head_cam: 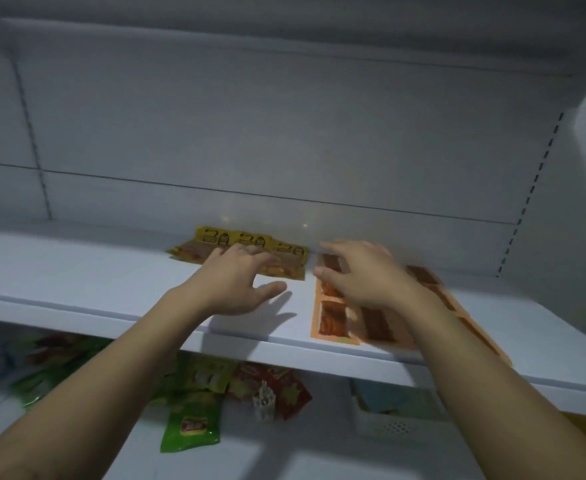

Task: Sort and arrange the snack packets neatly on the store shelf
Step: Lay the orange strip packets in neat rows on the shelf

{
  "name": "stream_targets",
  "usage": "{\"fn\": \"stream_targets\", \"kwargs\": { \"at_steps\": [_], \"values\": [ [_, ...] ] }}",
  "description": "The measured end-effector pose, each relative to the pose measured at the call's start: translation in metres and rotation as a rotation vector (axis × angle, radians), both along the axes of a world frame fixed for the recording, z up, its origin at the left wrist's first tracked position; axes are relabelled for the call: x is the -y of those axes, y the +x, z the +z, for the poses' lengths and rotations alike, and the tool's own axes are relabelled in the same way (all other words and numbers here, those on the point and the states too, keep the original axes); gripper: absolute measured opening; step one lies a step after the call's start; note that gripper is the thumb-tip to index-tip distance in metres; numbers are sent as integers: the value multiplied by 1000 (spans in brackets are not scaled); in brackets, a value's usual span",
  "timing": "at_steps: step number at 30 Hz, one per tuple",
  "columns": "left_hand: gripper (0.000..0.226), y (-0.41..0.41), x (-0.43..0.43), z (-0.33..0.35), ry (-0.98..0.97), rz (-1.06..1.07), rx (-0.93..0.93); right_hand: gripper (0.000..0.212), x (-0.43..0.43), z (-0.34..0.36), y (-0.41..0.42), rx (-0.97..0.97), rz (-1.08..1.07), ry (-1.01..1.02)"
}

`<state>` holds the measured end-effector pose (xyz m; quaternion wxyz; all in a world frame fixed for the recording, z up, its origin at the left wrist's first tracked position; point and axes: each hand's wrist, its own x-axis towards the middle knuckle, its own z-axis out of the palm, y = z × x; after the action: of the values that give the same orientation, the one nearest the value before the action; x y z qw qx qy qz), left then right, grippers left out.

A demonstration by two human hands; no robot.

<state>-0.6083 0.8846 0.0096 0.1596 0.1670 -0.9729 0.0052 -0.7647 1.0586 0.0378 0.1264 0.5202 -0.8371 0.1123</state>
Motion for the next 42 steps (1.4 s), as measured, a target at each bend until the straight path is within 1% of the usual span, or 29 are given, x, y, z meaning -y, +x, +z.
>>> {"fn": "stream_targets", "kwargs": {
  "at_steps": [5,8,12,17,25,30,35,42],
  "values": [
    [55,75,57,14,-15,134,-85,69,94,15,58,-7,127,26],
    [62,131,94,20,-32,257,-84,69,150,18,104,1,222,31],
    [66,206,138,22,-31,403,-110,78,219,18,168,1,323,65],
    [62,304,187,14,-19,585,-141,77,296,18,250,0,471,124],
    [59,443,237,7,12,819,-143,74,391,11,383,10,688,108],
    [63,504,262,6,41,908,-170,73,439,13,444,-4,782,111],
    [62,545,295,1,38,969,-181,71,490,10,493,-33,843,126],
    [59,604,380,-9,23,1041,-171,72,594,-3,557,-47,897,134]
  ]
}}
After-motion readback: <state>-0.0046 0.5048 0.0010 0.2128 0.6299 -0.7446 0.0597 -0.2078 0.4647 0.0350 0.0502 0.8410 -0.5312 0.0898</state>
